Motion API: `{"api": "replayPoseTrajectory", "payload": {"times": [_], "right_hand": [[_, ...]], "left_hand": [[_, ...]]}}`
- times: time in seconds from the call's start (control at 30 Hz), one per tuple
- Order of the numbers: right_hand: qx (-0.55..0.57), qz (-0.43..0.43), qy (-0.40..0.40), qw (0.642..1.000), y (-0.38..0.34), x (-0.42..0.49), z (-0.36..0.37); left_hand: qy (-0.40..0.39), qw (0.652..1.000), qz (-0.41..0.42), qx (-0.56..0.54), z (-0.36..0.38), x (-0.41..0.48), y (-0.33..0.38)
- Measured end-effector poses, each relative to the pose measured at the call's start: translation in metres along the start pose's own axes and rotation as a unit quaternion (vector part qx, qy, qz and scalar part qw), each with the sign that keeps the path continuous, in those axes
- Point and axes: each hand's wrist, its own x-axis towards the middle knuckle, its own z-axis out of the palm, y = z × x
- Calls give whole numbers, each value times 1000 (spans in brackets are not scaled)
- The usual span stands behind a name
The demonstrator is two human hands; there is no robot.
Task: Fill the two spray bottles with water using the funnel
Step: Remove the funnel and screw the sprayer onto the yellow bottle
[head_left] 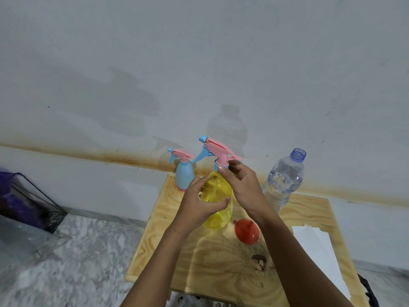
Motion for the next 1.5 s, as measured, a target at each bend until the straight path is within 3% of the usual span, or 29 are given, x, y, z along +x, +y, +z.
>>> {"api": "replayPoseTrajectory", "payload": {"times": [0.17, 0.33, 0.43, 0.6, 0.83, 0.9, 1.07, 1.17, 1.37, 1.5], "right_hand": [[-95, -31, 47, 994, 2, -2, 4], [-107, -41, 77, 990, 3, -6, 8], [-73, -21, 39, 996, 1, -6, 5], [-67, 50, -62, 995, -4, 2, 0], [-101, 92, -98, 986, 13, 6, 3], [-116, 104, -89, 984, 23, 8, 1], [-182, 175, -119, 960, 54, 19, -4], [-211, 224, -159, 938, 74, 21, -4], [-241, 296, -166, 909, 101, 26, -1], [-263, 325, -169, 892, 108, 33, 7]], "left_hand": [[12, 1000, 12, 0, 2, 1, -6], [13, 1000, 14, 19, 5, 1, -8], [-21, 1000, -3, 18, 0, 1, -12], [-152, 987, -45, -5, -5, -4, -15], [-189, 973, -129, -24, -17, -14, -45], [-169, 970, -174, 7, -26, -16, -60], [-19, 947, -275, 163, -34, -14, -113], [-36, 908, -308, 282, -33, -15, -134], [-69, 843, -352, 400, -25, -26, -166], [-74, 831, -343, 431, -21, -26, -174]]}}
